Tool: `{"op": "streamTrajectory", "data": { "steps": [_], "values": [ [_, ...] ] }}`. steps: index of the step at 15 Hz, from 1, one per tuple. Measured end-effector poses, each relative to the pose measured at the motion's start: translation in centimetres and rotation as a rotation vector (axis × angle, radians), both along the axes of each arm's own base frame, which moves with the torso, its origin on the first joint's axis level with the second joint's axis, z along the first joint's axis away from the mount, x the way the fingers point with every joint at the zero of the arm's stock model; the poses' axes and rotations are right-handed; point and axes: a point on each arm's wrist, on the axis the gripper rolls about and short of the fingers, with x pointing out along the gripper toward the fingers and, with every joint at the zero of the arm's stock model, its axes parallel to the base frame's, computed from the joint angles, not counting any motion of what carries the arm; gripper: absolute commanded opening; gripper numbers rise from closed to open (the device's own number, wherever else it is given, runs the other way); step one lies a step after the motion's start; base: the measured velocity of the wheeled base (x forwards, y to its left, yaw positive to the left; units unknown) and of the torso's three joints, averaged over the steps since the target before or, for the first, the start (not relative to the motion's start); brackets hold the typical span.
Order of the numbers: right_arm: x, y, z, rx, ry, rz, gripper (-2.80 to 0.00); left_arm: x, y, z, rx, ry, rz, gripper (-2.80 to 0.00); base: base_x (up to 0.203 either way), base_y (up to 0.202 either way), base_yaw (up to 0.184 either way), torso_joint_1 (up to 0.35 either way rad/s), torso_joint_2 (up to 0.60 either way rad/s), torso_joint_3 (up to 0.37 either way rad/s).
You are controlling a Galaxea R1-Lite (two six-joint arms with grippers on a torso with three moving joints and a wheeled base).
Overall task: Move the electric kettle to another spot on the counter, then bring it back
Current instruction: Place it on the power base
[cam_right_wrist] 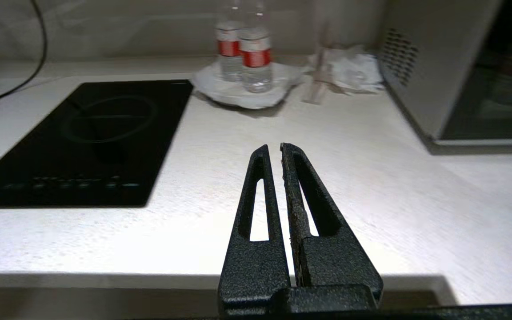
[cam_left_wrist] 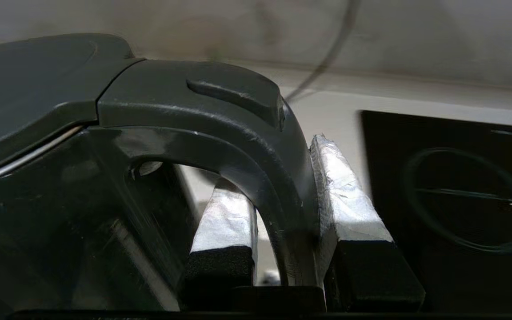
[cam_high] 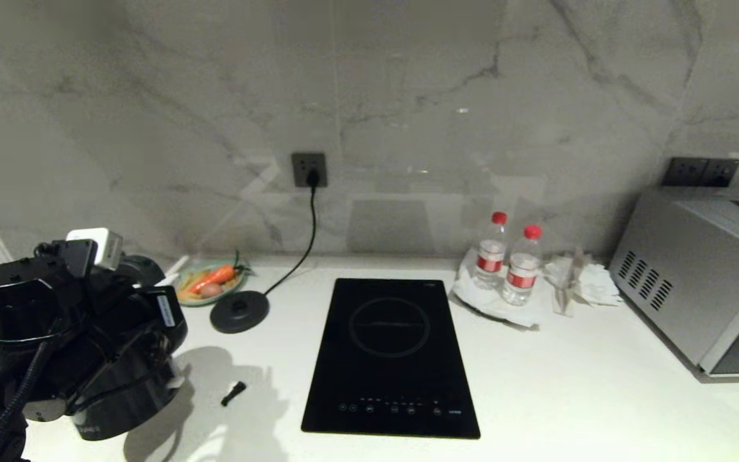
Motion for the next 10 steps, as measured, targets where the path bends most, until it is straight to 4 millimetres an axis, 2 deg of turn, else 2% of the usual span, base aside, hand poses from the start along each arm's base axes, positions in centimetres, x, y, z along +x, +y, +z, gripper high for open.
{"op": "streamTrajectory", "data": {
  "steps": [6,10],
  "values": [
    [0.0,0.0,-0.01,0.0,0.001,0.0,-2.8,-0.08,-0.19,0.11,-0.004,-0.004,-0.005,-2.8,0.012,0.0,-0.002,0.0,0.0,0.0],
    [0.0,0.0,-0.01,0.0,0.001,0.0,-2.8,-0.08,-0.26,0.08,-0.004,-0.003,-0.009,-2.8,0.187,0.0,0.001,0.003,0.0,0.006]
  ]
}}
